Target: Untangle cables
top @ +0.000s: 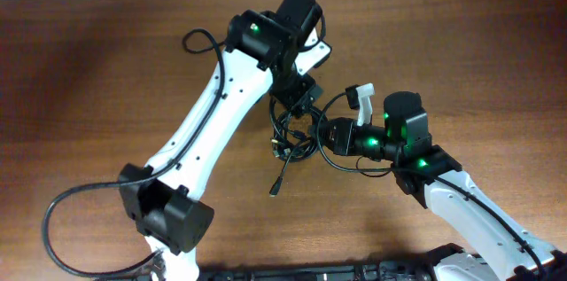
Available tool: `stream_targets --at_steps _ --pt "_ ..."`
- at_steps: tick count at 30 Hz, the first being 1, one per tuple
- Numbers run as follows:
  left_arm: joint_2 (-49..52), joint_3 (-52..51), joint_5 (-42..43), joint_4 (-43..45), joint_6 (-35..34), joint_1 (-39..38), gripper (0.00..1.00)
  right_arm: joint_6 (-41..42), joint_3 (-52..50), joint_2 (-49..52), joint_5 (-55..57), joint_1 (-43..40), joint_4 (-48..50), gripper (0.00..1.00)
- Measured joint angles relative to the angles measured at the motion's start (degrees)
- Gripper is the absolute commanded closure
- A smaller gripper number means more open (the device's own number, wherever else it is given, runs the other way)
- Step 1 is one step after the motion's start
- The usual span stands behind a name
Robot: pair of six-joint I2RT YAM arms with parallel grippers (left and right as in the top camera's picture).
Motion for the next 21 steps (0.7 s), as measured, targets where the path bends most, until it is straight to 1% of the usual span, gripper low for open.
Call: stream_targets --at_steps 3,5,8,10,12,14,16,18,21 --pt "0.02 -4.04 -2.6 3.85 0.17 0.0 0.12 0.04 -0.04 0.02 0.2 0.0 -0.74 0.96" --pt "0.0 -6.16 -5.77 5.6 0.2 0.0 0.13 0.0 -0.09 0.04 0.22 0.0 -0.9 0.96" --pt "0.0 -6.95 -7.93 6.27 0.22 -0.02 0.09 -1.31 -0.07 0.04 -0.87 0.0 -0.46 0.96" --pt "0.0 -7.02 -8.66 6.23 0.42 0.0 0.09 -3.67 -0.07 0.04 -2.23 -0.02 0.02 0.96" --pt "-0.02 -7.28 -9.14 6.56 0.61 0.0 0.22 -6.38 -0.17 0.07 -6.27 -0.22 2.97 0.96" --pt "-0.17 -9.46 -9.11 7.82 1.27 -0.02 0.5 -8.48 -0.2 0.11 -9.27 -0.33 4.52 0.96" --pt "-0.22 -12.41 -8.5 9.44 1.46 -0.09 0.62 -9.03 -0.2 0.17 -9.68 -0.39 5.2 0.96" --pt "-0.2 -13.99 -7.67 10.78 1.53 -0.24 1.0 -9.35 -0.2 0.17 -9.92 -0.39 5.44 0.96" --pt "-0.2 -14.69 -6.27 13.75 0.76 -0.72 1.0 -9.86 -0.17 0.17 -9.27 -0.74 6.03 0.95"
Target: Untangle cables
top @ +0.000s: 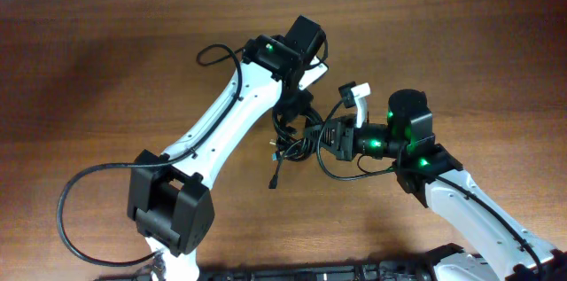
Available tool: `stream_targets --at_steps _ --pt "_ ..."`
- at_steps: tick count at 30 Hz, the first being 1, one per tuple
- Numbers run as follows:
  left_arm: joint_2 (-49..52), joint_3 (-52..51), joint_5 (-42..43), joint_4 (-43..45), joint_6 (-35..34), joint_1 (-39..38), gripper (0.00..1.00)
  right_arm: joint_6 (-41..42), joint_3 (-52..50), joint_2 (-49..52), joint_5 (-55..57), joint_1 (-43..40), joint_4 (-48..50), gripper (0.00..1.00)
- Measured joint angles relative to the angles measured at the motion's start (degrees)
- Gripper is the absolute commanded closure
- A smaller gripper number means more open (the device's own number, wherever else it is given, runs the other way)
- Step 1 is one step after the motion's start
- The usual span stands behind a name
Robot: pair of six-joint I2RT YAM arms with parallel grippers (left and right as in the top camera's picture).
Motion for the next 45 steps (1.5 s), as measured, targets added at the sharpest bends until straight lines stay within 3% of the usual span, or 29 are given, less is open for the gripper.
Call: stream_targets --at_steps 4,6,9,10,12,13,14,18,23,26,29,30,34,37,39,42,43,45 --pt "0.0 -0.37 1.49 0.76 -20.22 4.68 1.0 -0.79 0.9 0.0 2.56 -0.22 -1.64 0.95" --pt "0.17 -0.37 2.58 2.93 -32.52 18.56 1.0 -0.96 1.03 -0.42 1.97 0.31 -7.58 0.95" --pt "0.28 -0.37 11.93 2.91 -38.69 30.01 1.0 -0.92 1.03 -0.55 2.93 0.42 -10.03 0.77" --pt "0.28 -0.37 14.4 2.97 -37.83 31.12 1.0 -0.7 1.01 -0.55 3.74 0.42 -10.08 0.55" --pt "0.28 -0.37 17.33 2.01 -29.59 30.67 1.0 -0.7 0.92 -0.57 4.48 0.42 -7.56 0.48" --pt "0.28 -0.37 17.79 -0.09 -21.99 28.81 1.0 -1.53 1.55 -0.66 4.59 0.42 -7.8 0.45" --pt "0.28 -0.37 18.23 -0.55 -15.26 26.77 1.0 -5.07 5.22 -0.66 4.81 0.44 -16.41 0.45" --pt "0.28 -0.37 19.06 -0.57 -7.91 18.97 1.0 -15.69 17.46 -0.66 10.27 0.48 -31.39 0.44" --pt "0.28 -0.37 19.04 -0.31 -5.49 12.48 1.0 -18.25 19.02 -0.66 14.36 1.29 -31.54 0.45" --pt "0.28 -0.37 18.58 0.66 -5.42 7.69 1.0 -18.45 19.02 -0.66 22.25 6.51 -31.56 0.45" --pt "0.28 -0.37 17.29 1.05 -5.25 5.05 1.0 -19.32 19.02 -0.66 36.94 12.7 -32.0 0.72" --pt "0.28 -0.37 16.61 1.03 -5.22 4.48 1.0 -19.78 19.04 -0.66 43.23 15.41 -33.62 0.96" --pt "0.33 -0.37 15.8 0.76 -5.7 3.98 1.0 -20.06 19.41 -0.76 56.37 17.97 -39.04 0.96" --pt "0.33 -0.37 9.6 -1.66 -14.43 5.4 1.0 -17.38 20.02 -0.76 57.48 18.43 -41.31 0.96" --pt "0.33 -0.37 0.35 -4.79 -30.25 13.4 1.0 -13.31 20.0 -0.76 60.89 18.4 -46.1 0.96" --pt "0.33 -0.37 -1.81 -5.05 -46.07 24.98 1.0 -9.92 20.0 -0.79 62.31 18.4 -46.1 0.96" --pt "0.33 -0.37 0.42 -4.98 -49.22 27.63 1.0 -9.35 20.0 -0.79 62.2 18.4 -45.9 0.95" --pt "0.33 -0.37 4.52 -4.9 -48.43 29.44 1.0 -9.09 19.98 -0.79 60.7 18.4 -44.74 0.89"
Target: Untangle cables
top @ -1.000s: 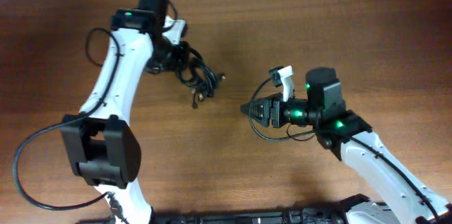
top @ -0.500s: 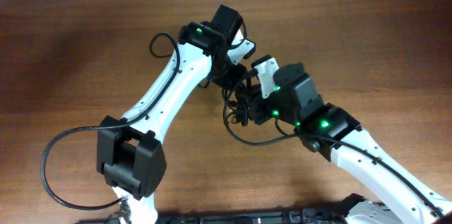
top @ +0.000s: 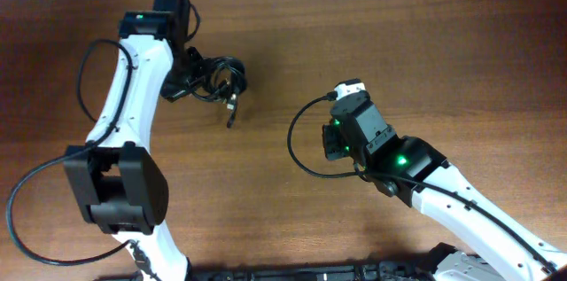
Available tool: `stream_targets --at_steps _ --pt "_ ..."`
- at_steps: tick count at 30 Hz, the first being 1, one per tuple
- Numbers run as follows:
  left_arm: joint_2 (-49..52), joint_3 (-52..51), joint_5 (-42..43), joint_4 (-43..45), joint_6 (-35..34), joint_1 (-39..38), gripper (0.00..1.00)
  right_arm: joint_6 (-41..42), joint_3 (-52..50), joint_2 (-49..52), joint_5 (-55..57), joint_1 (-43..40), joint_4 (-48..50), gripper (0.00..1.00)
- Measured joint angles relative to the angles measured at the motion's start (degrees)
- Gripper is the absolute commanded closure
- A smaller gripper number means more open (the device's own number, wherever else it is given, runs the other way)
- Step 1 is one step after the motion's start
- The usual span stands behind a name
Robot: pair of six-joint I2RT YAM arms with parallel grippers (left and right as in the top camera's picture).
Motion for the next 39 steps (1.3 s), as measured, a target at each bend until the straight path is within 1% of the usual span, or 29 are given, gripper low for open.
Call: stream_targets --at_steps 1,2,3,4,5,6,7,10,12,13,14,16,18,20,22,23,25,27,29,30,31,32,33,34,36,37,38,39 --pt "0.0 0.0 2.71 0.11 2.05 0.22 1.0 0.2 -0.04 0.02 -1.64 0.0 1.49 0.67" --pt "0.0 0.0 7.48 0.15 5.86 0.11 1.0 0.61 -0.07 0.02 -6.86 0.0 4.92 0.44" --pt "0.0 0.0 10.58 0.37 8.44 0.07 1.0 0.31 -0.09 0.2 -9.84 -0.04 6.84 0.39" --pt "0.0 0.0 16.17 1.01 12.96 0.04 1.0 0.74 -0.13 1.27 -14.6 -0.04 9.88 0.32" --pt "0.0 0.0 21.81 1.18 17.81 0.04 1.0 2.62 -0.15 2.84 -16.83 -0.04 11.76 0.25" --pt "0.0 0.0 25.31 1.01 20.57 -0.02 1.0 3.54 -0.15 4.63 -18.12 -0.04 13.57 0.21" --pt "0.0 0.0 28.44 0.79 22.82 -0.07 1.0 4.63 -0.24 6.93 -19.08 -0.04 15.96 0.19" --pt "0.0 0.0 32.2 0.2 26.56 -0.98 1.0 5.18 -0.24 8.52 -19.56 -0.04 19.58 0.19" --pt "0.0 0.0 34.6 0.09 27.5 -2.23 1.0 5.46 -0.24 8.7 -19.56 -0.04 20.39 0.19" --pt "0.0 0.0 37.83 0.09 27.8 -3.15 1.0 5.53 -0.24 8.72 -19.06 -0.04 20.09 0.19" --pt "0.0 0.0 40.09 -0.04 27.8 -3.74 1.0 5.62 -0.24 8.76 -17.38 -0.04 19.06 0.18" --pt "0.0 0.0 45.18 -3.23 29.29 -3.87 1.0 9.44 -0.2 8.9 -9.44 -0.92 15.89 0.18" --pt "0.0 0.04 48.61 -11.82 36.61 -3.56 1.0 14.32 -0.26 9.2 -6.93 -6.6 19.52 0.18" --pt "0.0 0.04 50.86 -19.65 48.76 -3.78 1.0 15.85 -0.26 9.27 -8.68 -13.22 20.22 0.18" --pt "0.02 0.04 51.65 -20.28 54.51 -3.85 1.0 16.13 -0.26 9.27 -12.92 -17.14 20.15 0.18" --pt "0.02 0.04 52.11 -20.28 58.75 -4.0 1.0 16.11 -0.26 9.27 -15.58 -19.02 20.13 0.18" --pt "0.02 0.04 52.02 -20.37 64.98 -4.02 1.0 13.05 -0.26 9.27 -18.99 -20.7 20.09 0.18" --pt "0.02 0.04 51.19 -19.34 69.37 -3.85 1.0 8.33 -0.26 9.27 -22.21 -21.44 19.63 0.12" --pt "0.02 0.04 50.71 -19.23 73.61 -3.72 1.0 5.77 -0.26 9.31 -23.3 -22.03 19.28 0.09" --pt "0.02 0.04 51.19 -19.04 76.85 -3.72 1.0 4.96 -0.26 9.31 -23.85 -22.6 18.88 0.06" --pt "0.02 0.02 51.82 -17.27 78.09 -3.72 1.0 4.55 -0.22 9.29 -24.65 -23.02 17.27 0.05" --pt "0.02 0.02 52.52 -13.42 78.31 -3.72 1.0 4.22 -0.17 9.35 -26.1 -23.28 14.45 0.05" --pt "0.0 -0.04 52.48 -9.99 76.39 -3.72 1.0 1.99 -0.13 9.35 -30.25 -23.34 9.75 0.04" --pt "0.02 -0.09 51.52 -3.8 70.29 -3.72 1.0 -0.44 -0.24 9.49 -34.16 -23.37 7.04 0.04" --pt "0.0 -0.26 45.2 3.54 57.51 -3.76 1.0 -4.44 -0.04 9.44 -40.41 -23.37 2.84 0.04" --pt "0.02 -0.26 39.69 5.03 49.59 -3.76 1.0 -6.38 -0.04 9.42 -44.98 -23.37 3.17 0.04" --pt "0.02 -0.26 35.39 5.16 44.13 -3.76 1.0 -7.17 -0.04 9.35 -46.66 -23.37 3.54 0.04" --pt "0.02 -0.26 34.1 5.09 41.79 -3.76 1.0 -7.56 -0.26 9.35 -47.08 -23.37 6.4 0.03"
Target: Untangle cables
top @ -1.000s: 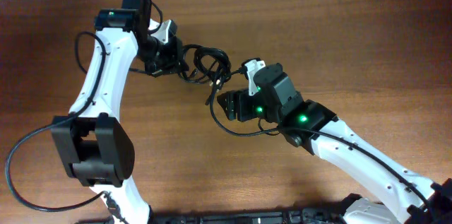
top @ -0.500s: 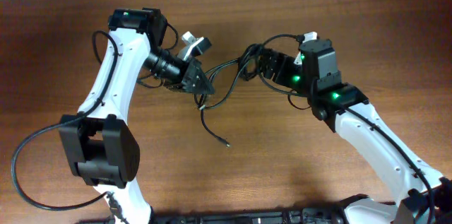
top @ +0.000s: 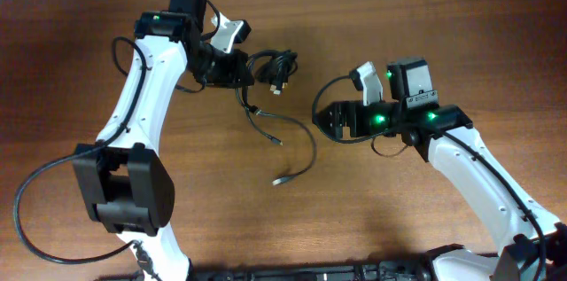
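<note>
The black cable bundle [top: 273,63] hangs at the tips of my left gripper [top: 241,70], which is shut on it at the upper middle of the table. One short strand [top: 263,125] runs down from the bundle. A longer thin cable [top: 306,152] curves over the wood to a plug [top: 278,180]. My right gripper [top: 323,121] points left toward the top of that curve. Its fingers look spread with nothing between them, and it stays apart from the bundle.
The brown wooden table [top: 443,24] ends at a pale strip along the far edge. Each arm's own black supply cable loops beside it, on the left [top: 35,192] and by the right wrist [top: 330,86].
My left gripper has moved right from the far left corner with the bundle. Two strands now trail loose on the table. My right gripper has shifted up and turned to face the long strand.
At first both grippers met at the tangle in the middle of the table, and stayed so a moment later. Then my left gripper held the whole bundle at the far left, the right standing empty. Now the bundle is nearer the middle, partly loosened.
</note>
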Available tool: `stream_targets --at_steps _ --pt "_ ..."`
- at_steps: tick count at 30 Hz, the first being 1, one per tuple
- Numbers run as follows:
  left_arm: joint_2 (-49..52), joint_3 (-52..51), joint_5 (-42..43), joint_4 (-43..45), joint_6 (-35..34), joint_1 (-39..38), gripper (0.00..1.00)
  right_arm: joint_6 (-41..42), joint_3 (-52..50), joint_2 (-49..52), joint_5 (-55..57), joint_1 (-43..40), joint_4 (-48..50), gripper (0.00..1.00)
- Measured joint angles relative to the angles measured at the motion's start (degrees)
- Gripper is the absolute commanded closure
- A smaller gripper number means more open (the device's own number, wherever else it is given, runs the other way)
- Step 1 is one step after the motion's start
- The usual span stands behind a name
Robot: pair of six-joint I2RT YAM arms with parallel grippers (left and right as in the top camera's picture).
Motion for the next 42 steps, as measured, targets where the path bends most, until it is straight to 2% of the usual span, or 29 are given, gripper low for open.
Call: stream_targets --at_steps 2,4,6,8,10,11,12,13,14,18,19,20,21,22,23,24,25,26,27,30,31,32,33,35,37,38,40,42 --pt "0.0 0.0 1.6 -2.12 1.46 -0.46 1.0 -0.5 -0.22 -0.07 0.02 0.0 9.73 0.01" --pt "0.0 0.0 6.12 -6.73 7.76 -1.38 1.0 -2.95 -0.2 -0.2 2.4 0.0 13.97 0.01" --pt "0.0 0.0 10.56 -11.34 16.44 -2.58 1.0 -11.74 -0.13 -0.2 4.79 0.0 12.68 0.01" --pt "0.0 0.0 13.84 -14.73 21.42 -2.64 1.0 -16.9 -0.11 -0.22 5.22 0.0 11.15 0.0" --pt "0.0 0.0 19.15 -17.97 27.61 -2.54 1.0 -21.11 -0.11 -0.22 5.42 0.0 10.01 0.11" --pt "0.0 0.0 20.57 -18.4 28.92 -2.54 1.0 -21.9 -0.11 -0.22 4.72 0.0 9.99 0.2" --pt "0.0 0.0 21.79 -18.56 29.73 -2.54 1.0 -22.58 -0.11 -0.22 3.08 0.0 9.92 0.39" --pt "0.0 0.0 22.8 -18.71 30.29 -2.54 1.0 -22.88 -0.11 -0.22 1.66 0.0 9.94 0.77" --pt "0.0 0.0 23.3 -18.73 30.58 -2.54 1.0 -23.08 -0.11 -0.22 0.61 0.0 9.92 0.96" --pt "0.0 0.0 19.87 -18.34 30.97 -2.47 0.99 -21.79 -0.11 -0.22 -5.03 -0.11 9.64 0.96" --pt "0.0 0.0 19.34 -16.96 30.99 -2.47 0.94 -18.01 -0.11 -0.22 -6.21 -0.15 9.64 0.96" --pt "0.0 0.0 19.04 -15.69 30.99 -2.47 0.95 -14.16 -0.11 -0.22 -6.84 -0.15 9.35 0.96" --pt "0.0 -0.02 17.75 -13.0 29.83 -2.49 0.83 -9.68 -0.07 -0.22 -7.41 -0.15 7.5 0.96" --pt "0.0 -0.11 14.78 -8.28 25.86 -2.69 0.02 -4.96 0.0 -0.22 -7.74 -0.13 4.9 0.96" --pt "0.0 -0.07 7.23 -3.74 15.54 -2.97 0.01 0.0 0.0 -0.15 -7.85 -0.15 1.57 0.96" --pt "0.0 -0.13 2.99 -1.9 10.47 -2.82 0.01 2.19 0.02 -0.17 -7.93 -0.15 0.55 0.96" --pt "0.0 -0.04 -3.06 0.96 1.42 -2.62 0.01 4.68 0.0 -0.17 -8.04 -0.15 -0.5 0.96" --pt "0.0 -0.04 -5.03 1.01 -2.8 -2.4 0.01 6.25 0.0 -0.17 -8.04 -0.15 -0.48 0.96" --pt "0.0 -0.04 -2.36 -0.63 -2.89 -2.21 0.01 7.28 0.0 -0.17 -8.07 -0.15 -0.5 0.96" --pt "0.0 0.07 12.33 -9.55 10.75 -2.36 0.04 7.93 0.0 -0.17 -8.02 -0.15 -1.01 0.96" --pt "0.0 0.07 14.51 -10.69 13.29 -2.43 0.04 8.26 0.07 -0.17 -5.29 -0.17 -3.98 0.96" --pt "0.0 0.07 16.06 -11.54 14.36 -2.4 0.06 9.18 -0.04 -0.17 -1.6 -0.15 -6.32 0.96" --pt "0.0 0.07 18.75 -11.54 14.78 -2.4 0.15 9.92 -0.07 -0.17 1.38 -0.15 -6.86 0.96" --pt "0.0 0.07 27.87 -9.75 15.54 -3.1 0.26 10.71 -0.07 -0.17 4.55 -0.15 -6.14 0.96" --pt "0.0 0.07 31.93 -8.79 15.1 -6.62 0.28 10.71 -0.07 -0.17 5.51 -0.15 -6.01 0.96" --pt "0.0 0.07 32.35 -5.97 13.46 -11.08 0.27 10.73 -0.07 -0.17 5.73 -0.15 -6.01 0.96" --pt "-0.02 0.04 22.77 1.86 4.15 -15.3 0.29 10.16 -0.04 -0.17 5.86 -0.28 -8.76 0.96" --pt "-0.02 0.04 17.09 2.91 -1.11 -16.52 0.27 8.9 -0.04 -0.17 4.04 -3.69 -12.87 0.96"
